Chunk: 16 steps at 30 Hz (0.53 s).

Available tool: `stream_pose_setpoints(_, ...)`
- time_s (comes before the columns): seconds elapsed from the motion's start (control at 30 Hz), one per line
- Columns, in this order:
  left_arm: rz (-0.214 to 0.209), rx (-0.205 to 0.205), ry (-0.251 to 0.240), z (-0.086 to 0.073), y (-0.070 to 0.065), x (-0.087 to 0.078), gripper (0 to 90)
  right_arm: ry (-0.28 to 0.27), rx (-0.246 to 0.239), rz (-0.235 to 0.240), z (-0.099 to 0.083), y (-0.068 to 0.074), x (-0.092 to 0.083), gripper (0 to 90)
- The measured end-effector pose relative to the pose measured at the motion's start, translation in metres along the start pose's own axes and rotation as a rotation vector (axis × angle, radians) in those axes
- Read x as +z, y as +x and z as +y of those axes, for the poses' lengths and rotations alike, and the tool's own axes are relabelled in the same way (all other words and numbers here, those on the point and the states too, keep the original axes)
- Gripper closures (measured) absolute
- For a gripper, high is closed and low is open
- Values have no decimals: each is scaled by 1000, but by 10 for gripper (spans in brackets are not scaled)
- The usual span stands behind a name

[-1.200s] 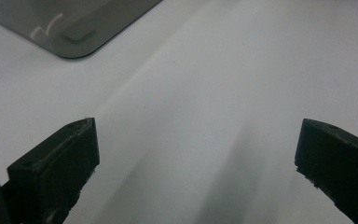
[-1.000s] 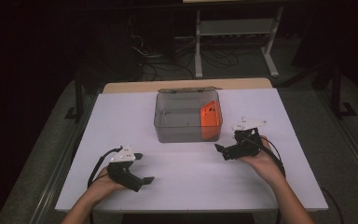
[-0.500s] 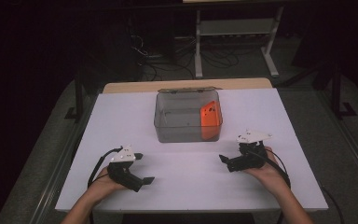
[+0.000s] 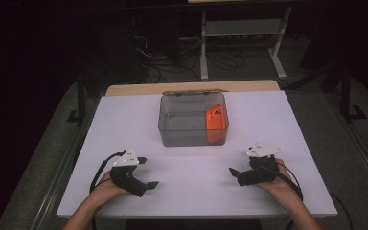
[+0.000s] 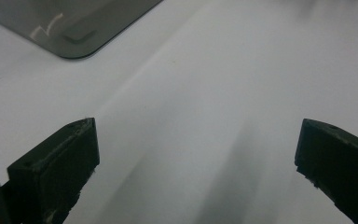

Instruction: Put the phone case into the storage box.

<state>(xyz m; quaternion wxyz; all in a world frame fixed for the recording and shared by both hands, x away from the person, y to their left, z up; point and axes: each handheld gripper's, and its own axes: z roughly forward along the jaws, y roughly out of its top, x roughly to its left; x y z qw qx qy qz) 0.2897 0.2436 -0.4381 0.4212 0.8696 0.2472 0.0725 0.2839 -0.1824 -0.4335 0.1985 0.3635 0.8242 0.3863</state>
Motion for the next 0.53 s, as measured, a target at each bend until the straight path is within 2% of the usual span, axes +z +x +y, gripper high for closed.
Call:
stream_pose_setpoints(0.17,0,0,0,0,0,0,0,7,11,-7,-7,-1,-4,0)
stream_pose_setpoints(0.37,-1,0,2,0,0,0,0,7,48,-19,-18,-5,-9,0)
stream_pose_setpoints(0.53,-2,4,6,0,0,1,0,21,41,-17,-21,-4,-8,0)
